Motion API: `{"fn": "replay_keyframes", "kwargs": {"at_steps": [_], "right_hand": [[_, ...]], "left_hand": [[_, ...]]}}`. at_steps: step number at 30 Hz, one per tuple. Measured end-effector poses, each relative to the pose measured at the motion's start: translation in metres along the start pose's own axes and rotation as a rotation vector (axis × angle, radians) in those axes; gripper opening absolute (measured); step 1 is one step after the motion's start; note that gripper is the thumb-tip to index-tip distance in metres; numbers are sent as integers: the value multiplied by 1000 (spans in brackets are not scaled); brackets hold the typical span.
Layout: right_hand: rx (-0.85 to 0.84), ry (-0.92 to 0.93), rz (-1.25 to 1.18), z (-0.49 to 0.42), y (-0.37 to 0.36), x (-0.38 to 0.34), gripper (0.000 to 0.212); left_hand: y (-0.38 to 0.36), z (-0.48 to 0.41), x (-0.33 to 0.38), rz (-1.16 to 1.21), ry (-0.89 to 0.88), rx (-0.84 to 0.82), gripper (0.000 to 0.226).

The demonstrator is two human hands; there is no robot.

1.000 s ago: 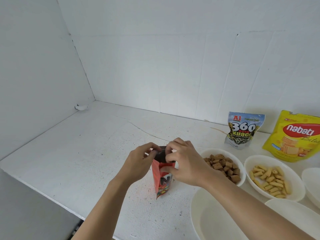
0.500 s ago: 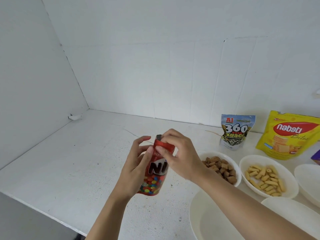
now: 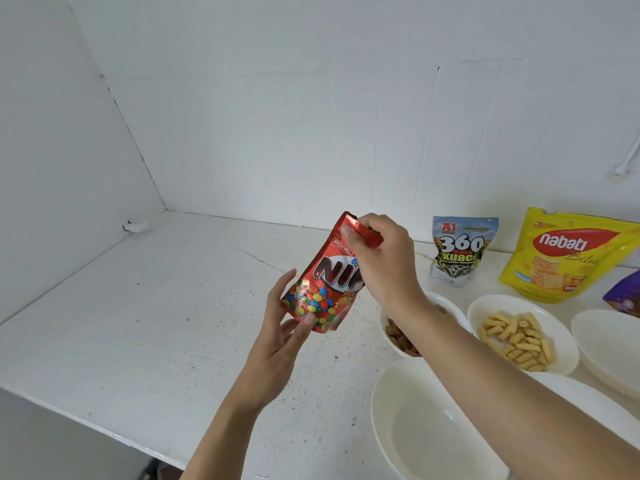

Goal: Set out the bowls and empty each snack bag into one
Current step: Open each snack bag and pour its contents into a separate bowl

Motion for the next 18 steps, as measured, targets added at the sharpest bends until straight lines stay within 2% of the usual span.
{"fn": "replay_keyframes", "kwargs": {"at_steps": [5,9,13,16,18], "right_hand": [[12,-20,70,0,5,4,19],[43,-9,67,5,15,4,10],[-5,47,143,16,11,2,25],[-44,72,180,21,9,2,19],[-100,13,139,19,9,9,11]], "left_hand": [[-13,1,-5,49,-18,19,48],[-16,2,-17,83,64,51,34],[-17,5,-30,115,135,93,23],[-17,5,-36,174,162,131,18],[-17,3,-36,178,162,139,17]]}}
Point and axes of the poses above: each hand's wrist, its own z-axis away from the middle knuckle, its own y-axis out of the back of the hand, x = y × z, the point moved 10 cm from there along -z, towards the middle knuckle, and after that the axes turned 9 degrees about -y, right-handed, at the moved point
